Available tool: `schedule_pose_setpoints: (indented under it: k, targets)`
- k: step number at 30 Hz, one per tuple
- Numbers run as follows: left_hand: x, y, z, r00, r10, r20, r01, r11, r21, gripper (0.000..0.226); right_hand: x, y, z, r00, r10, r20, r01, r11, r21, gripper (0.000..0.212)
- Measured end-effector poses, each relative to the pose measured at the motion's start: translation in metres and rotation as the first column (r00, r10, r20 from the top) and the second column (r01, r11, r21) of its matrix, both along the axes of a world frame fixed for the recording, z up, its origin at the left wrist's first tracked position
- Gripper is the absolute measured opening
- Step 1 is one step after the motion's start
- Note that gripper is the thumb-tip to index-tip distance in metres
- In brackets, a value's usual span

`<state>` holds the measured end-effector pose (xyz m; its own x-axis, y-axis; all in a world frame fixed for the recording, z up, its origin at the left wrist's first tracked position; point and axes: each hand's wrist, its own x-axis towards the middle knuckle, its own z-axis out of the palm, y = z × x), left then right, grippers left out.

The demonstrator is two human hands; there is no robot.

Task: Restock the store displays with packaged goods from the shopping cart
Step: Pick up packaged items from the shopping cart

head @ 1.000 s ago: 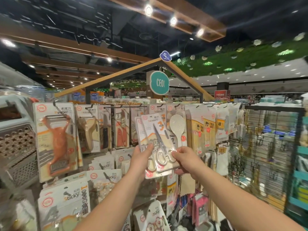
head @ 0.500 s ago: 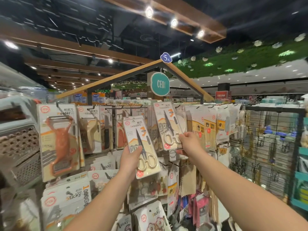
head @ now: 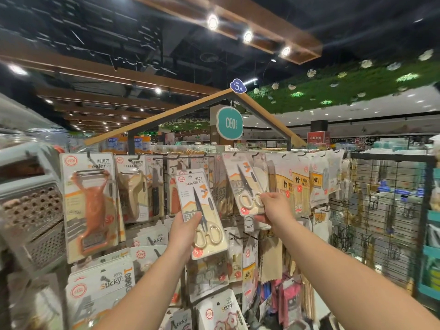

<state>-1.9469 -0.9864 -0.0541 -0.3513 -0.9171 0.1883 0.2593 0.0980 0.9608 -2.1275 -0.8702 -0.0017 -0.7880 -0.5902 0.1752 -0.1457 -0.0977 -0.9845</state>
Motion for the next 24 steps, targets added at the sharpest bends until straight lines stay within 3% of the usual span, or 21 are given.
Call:
schedule_pose_setpoints:
  k: [7,13,17,20,22,24]
  targets:
    - [-0.001,0.002,-0.008,0.999,-0.043,-0.011,0.043,0.999,-0.001,0.024,0.005,-0.004,-0.001,0.998,-0.043,-0.044,0.043,0.999,-0.001,0.023]
    - [0.0,0.01,-0.005,0.995,-0.084,-0.056,0.084,0.996,-0.015,0.024,0.007,-0.011,-0.016,0.996,0.088,-0.009,-0.086,0.992,0.096,0.043]
    - [0.001,0.018,-0.001,0.989,-0.119,-0.083,0.115,0.992,-0.056,0.023,0.008,-0.005,-0.032,0.996,0.088,0.006,-0.087,0.972,0.219,0.049]
    - [0.001,0.022,0.003,0.985,-0.125,-0.115,0.122,0.992,-0.041,0.019,0.015,0.007,-0.035,0.962,0.249,0.115,-0.267,0.945,0.186,0.047]
    - [-0.001,0.024,0.005,0.985,-0.113,-0.133,0.11,0.993,-0.029,0.019,0.023,0.017,-0.034,0.874,0.447,0.19,-0.477,0.864,0.161,0.041]
    - [-0.002,0.026,0.005,0.986,-0.09,-0.139,0.087,0.996,-0.022,0.022,0.033,0.023,-0.036,0.821,0.542,0.18,-0.57,0.798,0.196,0.032]
